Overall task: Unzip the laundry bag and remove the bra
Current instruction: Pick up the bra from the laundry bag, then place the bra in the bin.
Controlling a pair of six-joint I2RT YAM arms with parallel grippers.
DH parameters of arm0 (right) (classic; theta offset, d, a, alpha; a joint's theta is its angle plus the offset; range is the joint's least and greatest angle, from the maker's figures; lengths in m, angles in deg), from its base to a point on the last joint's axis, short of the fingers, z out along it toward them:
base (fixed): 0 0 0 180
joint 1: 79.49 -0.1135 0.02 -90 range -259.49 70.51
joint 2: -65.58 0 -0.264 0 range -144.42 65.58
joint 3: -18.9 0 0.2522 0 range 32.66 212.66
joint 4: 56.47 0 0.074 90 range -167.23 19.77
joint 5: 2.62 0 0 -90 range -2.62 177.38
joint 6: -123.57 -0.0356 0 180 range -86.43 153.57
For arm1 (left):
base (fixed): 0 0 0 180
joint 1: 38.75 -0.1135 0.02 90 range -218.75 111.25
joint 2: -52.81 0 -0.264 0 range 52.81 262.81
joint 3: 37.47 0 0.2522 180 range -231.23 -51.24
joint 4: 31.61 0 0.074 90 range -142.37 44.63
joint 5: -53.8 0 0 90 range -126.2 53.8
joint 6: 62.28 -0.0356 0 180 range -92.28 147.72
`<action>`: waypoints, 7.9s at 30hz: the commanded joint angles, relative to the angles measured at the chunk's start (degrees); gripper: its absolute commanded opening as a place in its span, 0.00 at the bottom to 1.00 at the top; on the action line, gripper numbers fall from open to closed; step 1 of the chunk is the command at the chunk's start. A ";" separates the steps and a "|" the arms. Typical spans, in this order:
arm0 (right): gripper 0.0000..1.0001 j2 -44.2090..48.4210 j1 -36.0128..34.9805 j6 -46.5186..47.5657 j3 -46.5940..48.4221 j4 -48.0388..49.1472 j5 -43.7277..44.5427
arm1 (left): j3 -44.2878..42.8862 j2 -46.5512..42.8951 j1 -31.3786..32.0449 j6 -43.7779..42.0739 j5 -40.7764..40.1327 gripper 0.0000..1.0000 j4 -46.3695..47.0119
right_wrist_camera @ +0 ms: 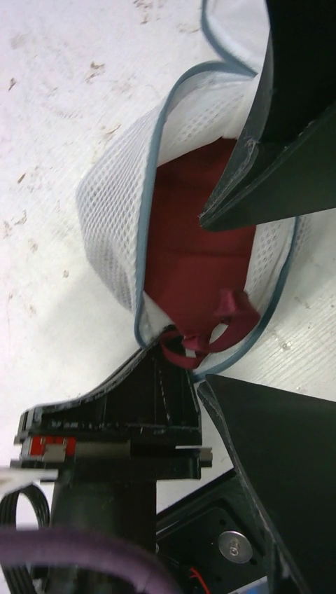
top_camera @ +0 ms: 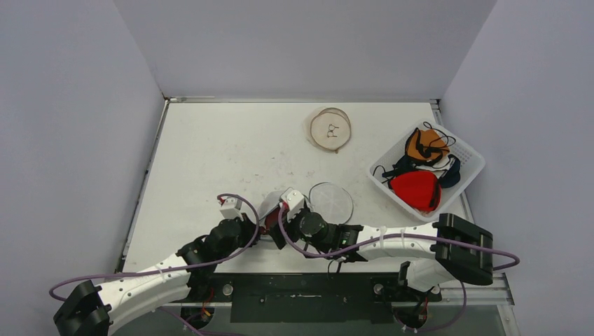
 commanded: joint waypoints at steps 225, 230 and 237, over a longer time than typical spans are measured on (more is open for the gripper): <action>0.05 11.78 65.11 -5.96 25.17 -39.40 28.81 | -11.28 -0.76 0.38 2.58 -9.38 0.70 0.20; 0.05 9.45 66.76 -5.25 21.87 -36.17 25.45 | -13.76 -2.00 0.28 2.63 -9.08 0.97 -6.86; 0.05 3.90 67.57 -5.08 20.22 -33.66 24.44 | -12.97 -6.91 0.03 5.25 -8.74 0.96 -11.04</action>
